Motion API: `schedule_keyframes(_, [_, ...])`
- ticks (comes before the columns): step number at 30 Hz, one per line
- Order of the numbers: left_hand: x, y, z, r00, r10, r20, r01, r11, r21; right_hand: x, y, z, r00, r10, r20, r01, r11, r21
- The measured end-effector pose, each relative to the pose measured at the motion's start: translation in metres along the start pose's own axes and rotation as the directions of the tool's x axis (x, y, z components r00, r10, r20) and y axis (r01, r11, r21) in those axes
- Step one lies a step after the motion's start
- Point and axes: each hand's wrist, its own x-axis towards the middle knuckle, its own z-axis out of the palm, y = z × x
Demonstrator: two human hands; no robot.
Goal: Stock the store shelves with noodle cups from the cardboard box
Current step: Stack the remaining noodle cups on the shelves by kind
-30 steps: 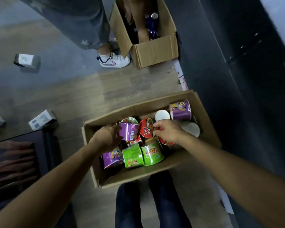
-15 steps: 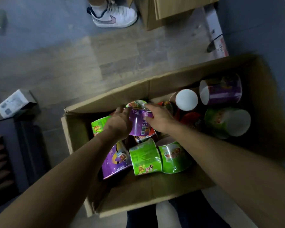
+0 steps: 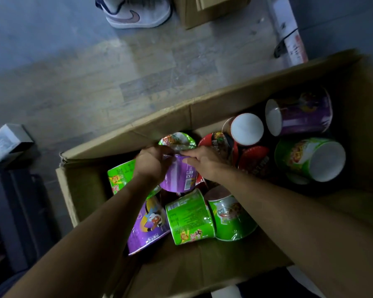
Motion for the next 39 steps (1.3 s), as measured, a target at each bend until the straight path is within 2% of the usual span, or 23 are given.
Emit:
schedule_keyframes(3, [-0.011, 0.008, -0.006, 0.998, 0.041, 0.047, -0.039, 0.998, -0.040, -0.017, -0.001, -0.010, 1.000, -0.014, 0.023, 0.014, 1.000, -0.008])
schedule_keyframes(8, [-0.031, 0.032, -0.030, 0.996, 0.046, 0.081, -0.042, 0.998, -0.051, -0.052, -0.017, -0.031, 0.999, -0.032, 0.013, 0.031, 0.996, 0.078])
schedule_keyframes(14, [-0.065, 0.084, -0.088, 0.985, 0.149, 0.086, -0.148, 0.989, -0.025, -0.108, -0.057, -0.076, 0.996, -0.059, -0.061, 0.063, 0.996, 0.066])
schedule_keyframes(17, [-0.086, 0.116, -0.121, 0.967, 0.235, 0.100, -0.234, 0.972, -0.022, -0.138, -0.083, -0.101, 0.991, -0.082, -0.105, 0.082, 0.997, -0.004])
schedule_keyframes(21, [-0.114, 0.149, -0.159, 0.959, 0.270, 0.079, -0.259, 0.957, -0.130, -0.182, -0.120, -0.132, 0.990, -0.088, -0.112, 0.087, 0.996, -0.019])
schedule_keyframes(23, [-0.128, 0.165, -0.178, 0.952, 0.293, 0.089, -0.283, 0.953, -0.103, -0.209, -0.137, -0.147, 0.988, -0.078, -0.130, 0.074, 0.997, -0.035])
schedule_keyframes(27, [-0.160, 0.200, -0.213, 0.928, 0.357, 0.111, -0.344, 0.932, -0.118, -0.263, -0.160, -0.170, 0.979, -0.059, -0.193, 0.063, 0.998, 0.014])
schedule_keyframes(31, [-0.190, 0.234, -0.242, 0.916, 0.390, 0.089, -0.357, 0.898, -0.258, -0.319, -0.179, -0.192, 0.970, -0.031, -0.241, 0.068, 0.987, 0.144])
schedule_keyframes(34, [-0.212, 0.256, -0.256, 0.896, 0.424, 0.129, -0.381, 0.886, -0.262, -0.361, -0.186, -0.204, 0.957, -0.029, -0.287, 0.080, 0.982, 0.168])
schedule_keyframes(37, [-0.237, 0.273, -0.261, 0.898, 0.417, 0.141, -0.325, 0.844, -0.426, -0.402, -0.189, -0.214, 0.949, -0.002, -0.315, 0.060, 0.983, 0.173])
schedule_keyframes(39, [-0.248, 0.286, -0.262, 0.889, 0.415, 0.195, -0.290, 0.838, -0.462, -0.432, -0.191, -0.220, 0.936, 0.019, -0.351, 0.047, 0.983, 0.178])
